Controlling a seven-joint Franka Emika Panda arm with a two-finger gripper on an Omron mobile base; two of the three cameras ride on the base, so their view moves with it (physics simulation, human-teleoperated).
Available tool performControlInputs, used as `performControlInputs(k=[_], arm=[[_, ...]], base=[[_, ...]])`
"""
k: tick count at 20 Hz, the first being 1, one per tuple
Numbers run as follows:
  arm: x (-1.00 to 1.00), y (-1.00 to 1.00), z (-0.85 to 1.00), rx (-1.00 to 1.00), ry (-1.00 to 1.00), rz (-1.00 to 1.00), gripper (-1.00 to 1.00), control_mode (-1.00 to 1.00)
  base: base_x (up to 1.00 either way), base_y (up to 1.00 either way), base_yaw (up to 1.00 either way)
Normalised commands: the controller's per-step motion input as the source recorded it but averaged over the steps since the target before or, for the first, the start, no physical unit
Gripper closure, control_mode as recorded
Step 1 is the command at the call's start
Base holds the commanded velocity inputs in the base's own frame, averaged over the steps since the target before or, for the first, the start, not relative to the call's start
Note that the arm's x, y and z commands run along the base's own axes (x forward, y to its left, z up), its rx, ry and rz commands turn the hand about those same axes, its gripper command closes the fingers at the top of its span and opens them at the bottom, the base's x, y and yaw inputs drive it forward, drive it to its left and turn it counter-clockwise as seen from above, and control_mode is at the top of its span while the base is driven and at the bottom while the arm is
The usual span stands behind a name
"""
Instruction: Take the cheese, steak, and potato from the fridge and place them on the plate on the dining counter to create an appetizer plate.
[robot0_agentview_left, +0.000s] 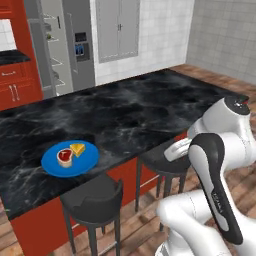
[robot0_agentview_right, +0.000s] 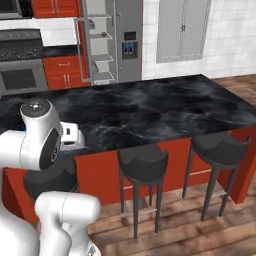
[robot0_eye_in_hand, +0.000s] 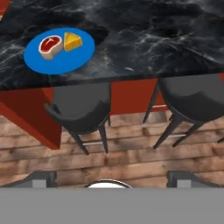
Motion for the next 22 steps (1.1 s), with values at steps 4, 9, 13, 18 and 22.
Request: performControlInputs(k=[4, 9, 13, 18, 22], arm=[[0.0, 0.0, 0.0, 0.0, 0.0, 0.0, -1.0, 1.0], [0.0, 0.0, 0.0, 0.0, 0.0, 0.0, -1.0, 1.0], [0.0, 0.0, 0.0, 0.0, 0.0, 0.0, -1.0, 1.0], [0.0, 0.0, 0.0, 0.0, 0.0, 0.0, -1.0, 1.0], [0.0, 0.0, 0.0, 0.0, 0.0, 0.0, -1.0, 1.0]], base=[[-0.05, -1.0, 0.0], [0.13, -1.0, 0.0], [0.39, -1.0, 0.0], [0.47, -1.0, 0.0], [0.54, -1.0, 0.0]])
